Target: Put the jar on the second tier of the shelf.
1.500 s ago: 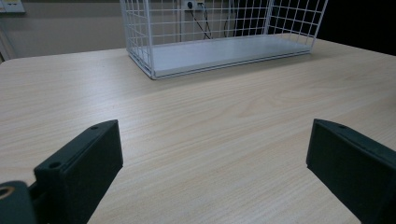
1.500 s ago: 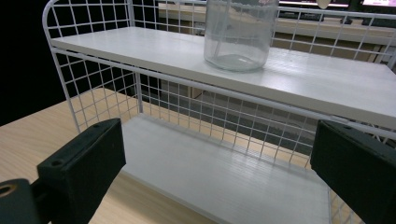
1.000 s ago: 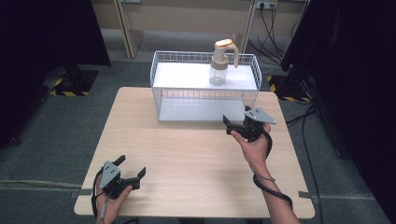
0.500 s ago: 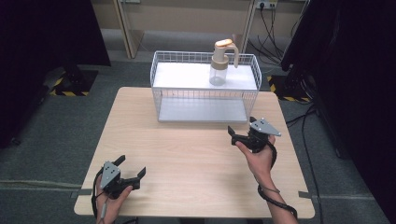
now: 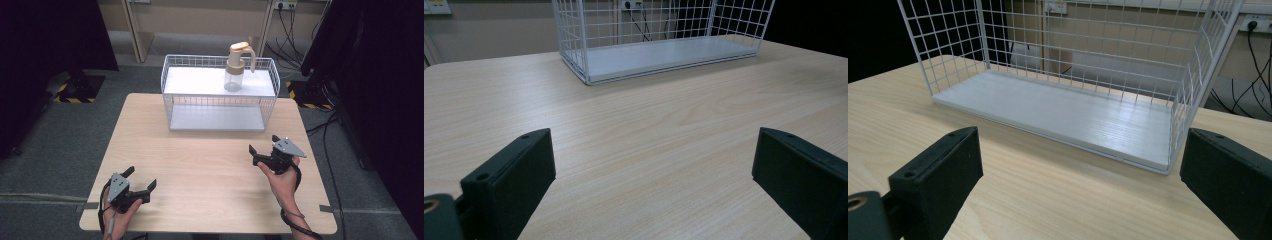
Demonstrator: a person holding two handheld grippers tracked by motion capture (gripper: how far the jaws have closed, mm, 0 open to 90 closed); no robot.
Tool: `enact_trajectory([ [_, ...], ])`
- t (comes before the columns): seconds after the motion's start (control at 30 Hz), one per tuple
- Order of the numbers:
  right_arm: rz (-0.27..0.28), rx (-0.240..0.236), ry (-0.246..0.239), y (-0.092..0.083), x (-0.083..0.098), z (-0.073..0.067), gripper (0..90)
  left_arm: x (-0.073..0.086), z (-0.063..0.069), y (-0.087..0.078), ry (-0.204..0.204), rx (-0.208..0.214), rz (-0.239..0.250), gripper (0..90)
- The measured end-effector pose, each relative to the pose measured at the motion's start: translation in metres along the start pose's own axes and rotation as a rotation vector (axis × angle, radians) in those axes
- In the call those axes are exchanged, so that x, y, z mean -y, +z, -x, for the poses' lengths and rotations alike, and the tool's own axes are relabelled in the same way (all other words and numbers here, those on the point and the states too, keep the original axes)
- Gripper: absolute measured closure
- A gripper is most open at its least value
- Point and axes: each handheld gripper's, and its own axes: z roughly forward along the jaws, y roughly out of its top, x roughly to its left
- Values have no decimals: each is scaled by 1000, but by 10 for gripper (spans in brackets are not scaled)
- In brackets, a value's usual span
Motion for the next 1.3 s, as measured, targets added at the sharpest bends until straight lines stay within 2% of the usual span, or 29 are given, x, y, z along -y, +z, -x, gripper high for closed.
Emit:
enact_trajectory([
  [0.83,-64,21,58,-14,51,7,36,0,1,0,-2,1,-2,30],
  [1.3,-65,24,76,-15,58,8,36,0,0,0,-4,0,-1,30],
])
